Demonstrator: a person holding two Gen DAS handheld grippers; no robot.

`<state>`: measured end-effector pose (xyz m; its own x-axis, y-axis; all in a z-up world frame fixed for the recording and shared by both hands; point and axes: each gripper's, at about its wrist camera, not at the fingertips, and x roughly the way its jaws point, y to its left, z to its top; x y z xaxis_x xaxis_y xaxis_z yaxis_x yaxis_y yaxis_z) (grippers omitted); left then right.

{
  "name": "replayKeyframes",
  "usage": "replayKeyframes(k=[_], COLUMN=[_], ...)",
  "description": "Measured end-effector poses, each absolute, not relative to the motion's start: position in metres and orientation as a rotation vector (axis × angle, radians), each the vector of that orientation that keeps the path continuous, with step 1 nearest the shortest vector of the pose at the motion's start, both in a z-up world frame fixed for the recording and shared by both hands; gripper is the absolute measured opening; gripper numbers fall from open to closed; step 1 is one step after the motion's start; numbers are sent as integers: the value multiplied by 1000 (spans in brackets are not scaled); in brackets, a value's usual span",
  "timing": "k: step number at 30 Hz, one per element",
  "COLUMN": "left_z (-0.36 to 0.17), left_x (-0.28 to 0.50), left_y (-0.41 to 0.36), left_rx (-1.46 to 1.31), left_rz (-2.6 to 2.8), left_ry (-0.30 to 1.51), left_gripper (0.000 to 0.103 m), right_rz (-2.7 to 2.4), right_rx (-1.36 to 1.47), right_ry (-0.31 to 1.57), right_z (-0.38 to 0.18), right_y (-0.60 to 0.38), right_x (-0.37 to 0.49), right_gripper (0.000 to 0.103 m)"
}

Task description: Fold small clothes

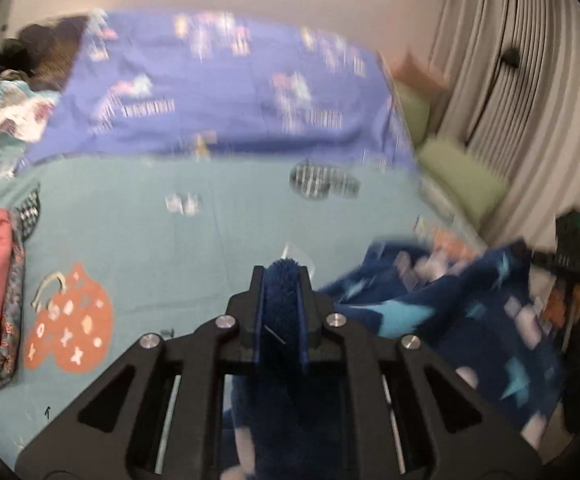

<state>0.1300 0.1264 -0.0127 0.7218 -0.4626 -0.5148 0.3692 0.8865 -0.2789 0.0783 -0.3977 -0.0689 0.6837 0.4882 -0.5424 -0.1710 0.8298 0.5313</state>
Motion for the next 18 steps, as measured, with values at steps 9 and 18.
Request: replayKeyframes(k=[9,18], left_z=[-43,-21], left_x=[165,126], left_y=[121,130], left_rx=[-31,-54], left_rz=[-301,-329], left_ry=[678,661], left_gripper=[22,28], right_rz=[185,93], right_rx=[434,511], right_ry=[944,842], right_z=[-112,-85], right_y=[-396,-410], right_x=[115,79], right_gripper=[20,33])
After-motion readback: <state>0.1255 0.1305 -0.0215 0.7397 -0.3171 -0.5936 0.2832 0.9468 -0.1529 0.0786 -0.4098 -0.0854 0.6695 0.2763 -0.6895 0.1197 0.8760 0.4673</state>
